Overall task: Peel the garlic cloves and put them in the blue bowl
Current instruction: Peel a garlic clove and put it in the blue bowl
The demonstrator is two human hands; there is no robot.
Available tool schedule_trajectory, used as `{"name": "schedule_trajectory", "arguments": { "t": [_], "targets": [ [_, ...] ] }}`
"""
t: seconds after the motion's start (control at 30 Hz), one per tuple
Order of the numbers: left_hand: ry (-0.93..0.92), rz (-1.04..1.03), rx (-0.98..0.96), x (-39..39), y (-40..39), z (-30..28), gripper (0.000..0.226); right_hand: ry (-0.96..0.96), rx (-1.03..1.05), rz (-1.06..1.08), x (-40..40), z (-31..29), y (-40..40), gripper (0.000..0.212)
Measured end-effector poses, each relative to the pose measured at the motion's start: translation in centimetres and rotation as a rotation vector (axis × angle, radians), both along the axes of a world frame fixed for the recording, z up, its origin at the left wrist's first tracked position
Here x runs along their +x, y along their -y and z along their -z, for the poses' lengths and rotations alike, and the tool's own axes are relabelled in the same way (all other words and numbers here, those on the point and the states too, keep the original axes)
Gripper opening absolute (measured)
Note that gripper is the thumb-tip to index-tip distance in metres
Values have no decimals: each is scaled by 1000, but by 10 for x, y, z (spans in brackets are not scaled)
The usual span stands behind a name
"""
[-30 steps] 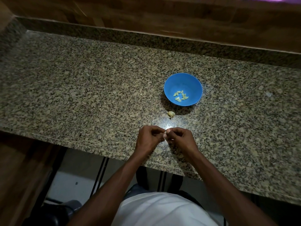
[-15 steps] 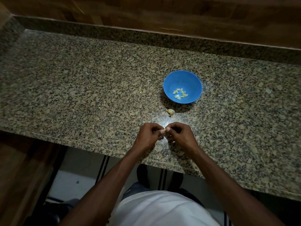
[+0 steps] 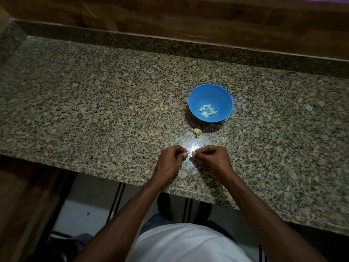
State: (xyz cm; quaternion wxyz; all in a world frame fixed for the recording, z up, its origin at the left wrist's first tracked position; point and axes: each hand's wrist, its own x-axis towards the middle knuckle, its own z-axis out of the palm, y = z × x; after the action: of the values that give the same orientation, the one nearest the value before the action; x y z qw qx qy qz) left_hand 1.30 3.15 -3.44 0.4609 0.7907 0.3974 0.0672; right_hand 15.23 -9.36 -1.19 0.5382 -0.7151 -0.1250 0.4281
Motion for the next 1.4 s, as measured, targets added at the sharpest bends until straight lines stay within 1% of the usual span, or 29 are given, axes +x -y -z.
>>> {"name": "schedule_trajectory", "arguments": {
  "t": [0.07, 0.13, 0.27, 0.4, 0.53, 0.7, 0.77, 0.87, 1.03, 1.13, 1.17, 1.23, 1.33, 1.4],
  "targets": [
    [17, -2, 7, -1, 1, 0, 6, 8, -1, -16, 0, 2, -1, 18],
    [30, -3, 18, -2, 0, 1, 6, 17, 14, -75, 0, 6, -3, 12],
    [12, 0, 43, -1, 1, -1, 12, 26, 18, -167, -6, 5, -8, 18],
    [1, -27, 88, 0, 4, -4, 11, -13, 13, -100, -9, 7, -13, 14],
    [-16, -54, 131, 2, 7, -5, 17, 14, 12, -36, -13, 12, -12, 13],
    [-18, -31, 134, -2, 6, -9, 19, 7, 5, -83, -10, 15, -11, 12],
    [-10, -12, 121, -4, 5, -12, 20, -39, 2, -106, -7, 13, -12, 13],
    [28, 31, 85, -8, 3, -16, 26, -169, 21, -140, -1, 11, -10, 16],
    [73, 65, 60, -10, 1, -14, 22, -344, -10, -164, 8, 11, -7, 21],
    [93, 56, 37, -10, 1, -12, 19, -461, -29, -112, 9, 13, -8, 10],
    [95, 53, 33, -10, 2, -12, 18, -477, -37, -98, 9, 14, -8, 10],
    [102, 41, 29, -11, 3, -10, 16, -440, -59, -104, 7, 15, -7, 14],
    [123, 14, 38, -11, 6, -9, 17, -321, -96, -74, 3, 13, -8, 26],
    [133, 7, 37, -11, 7, -9, 18, -266, -100, -43, -2, 11, -10, 26]
  ]
}}
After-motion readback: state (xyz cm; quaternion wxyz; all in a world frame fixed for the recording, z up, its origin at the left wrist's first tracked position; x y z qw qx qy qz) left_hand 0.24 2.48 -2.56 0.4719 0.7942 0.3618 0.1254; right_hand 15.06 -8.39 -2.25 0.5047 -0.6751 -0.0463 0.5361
